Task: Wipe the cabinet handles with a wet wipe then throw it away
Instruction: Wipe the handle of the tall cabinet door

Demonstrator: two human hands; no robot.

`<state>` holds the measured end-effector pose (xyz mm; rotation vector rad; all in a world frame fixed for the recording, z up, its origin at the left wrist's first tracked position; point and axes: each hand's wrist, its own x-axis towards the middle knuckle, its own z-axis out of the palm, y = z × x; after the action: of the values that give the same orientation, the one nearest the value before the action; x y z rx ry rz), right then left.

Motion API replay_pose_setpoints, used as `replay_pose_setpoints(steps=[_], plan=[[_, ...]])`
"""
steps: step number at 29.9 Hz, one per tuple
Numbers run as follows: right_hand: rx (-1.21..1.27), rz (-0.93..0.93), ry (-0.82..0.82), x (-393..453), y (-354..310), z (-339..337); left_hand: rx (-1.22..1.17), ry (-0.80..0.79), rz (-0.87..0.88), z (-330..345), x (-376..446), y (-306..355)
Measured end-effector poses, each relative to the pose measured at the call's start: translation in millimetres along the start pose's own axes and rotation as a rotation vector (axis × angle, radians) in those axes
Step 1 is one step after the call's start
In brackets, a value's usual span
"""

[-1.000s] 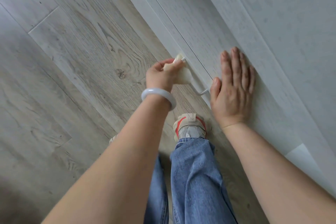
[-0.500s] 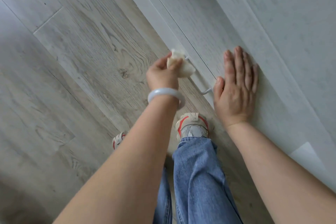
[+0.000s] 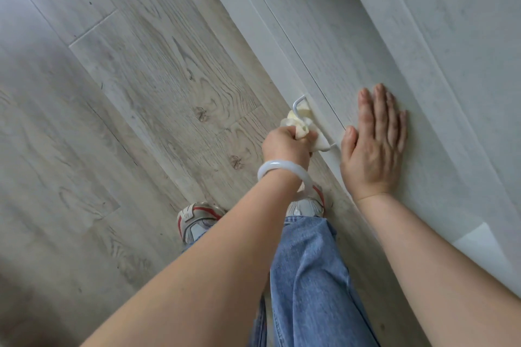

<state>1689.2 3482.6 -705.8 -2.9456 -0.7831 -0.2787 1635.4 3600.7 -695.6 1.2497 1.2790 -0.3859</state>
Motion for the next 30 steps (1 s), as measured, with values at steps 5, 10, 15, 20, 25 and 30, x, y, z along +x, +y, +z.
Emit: replay_pose_setpoints(steps=[5, 10, 15, 20, 25, 30], plan=[[0.05, -0.014, -0.003, 3.5, -0.2, -1.9, 0.487, -0.012, 0.182, -21.3, 11.5, 8.0], [0.03, -0.018, -0.024, 1.5, 1.5, -0.1, 0.471, 0.031, 0.369, -24.2, 9.2, 10.4], [0.012, -0.006, -0.035, -0.4, 3.3, 4.3, 0.209, 0.103, 0.313, -18.6, 10.7, 13.9], [-0.006, 0.009, -0.058, -0.8, 4.7, 6.3, -0.038, 0.145, 0.148, -7.0, 10.9, 3.8], [0.016, 0.017, -0.094, -0.2, 3.8, 3.4, -0.045, 0.059, 0.033, 9.6, -5.7, -4.8], [0.1, 0.129, -0.087, 5.5, -16.5, -9.5, 0.116, 0.011, 0.05, -14.6, -26.0, -1.2]])
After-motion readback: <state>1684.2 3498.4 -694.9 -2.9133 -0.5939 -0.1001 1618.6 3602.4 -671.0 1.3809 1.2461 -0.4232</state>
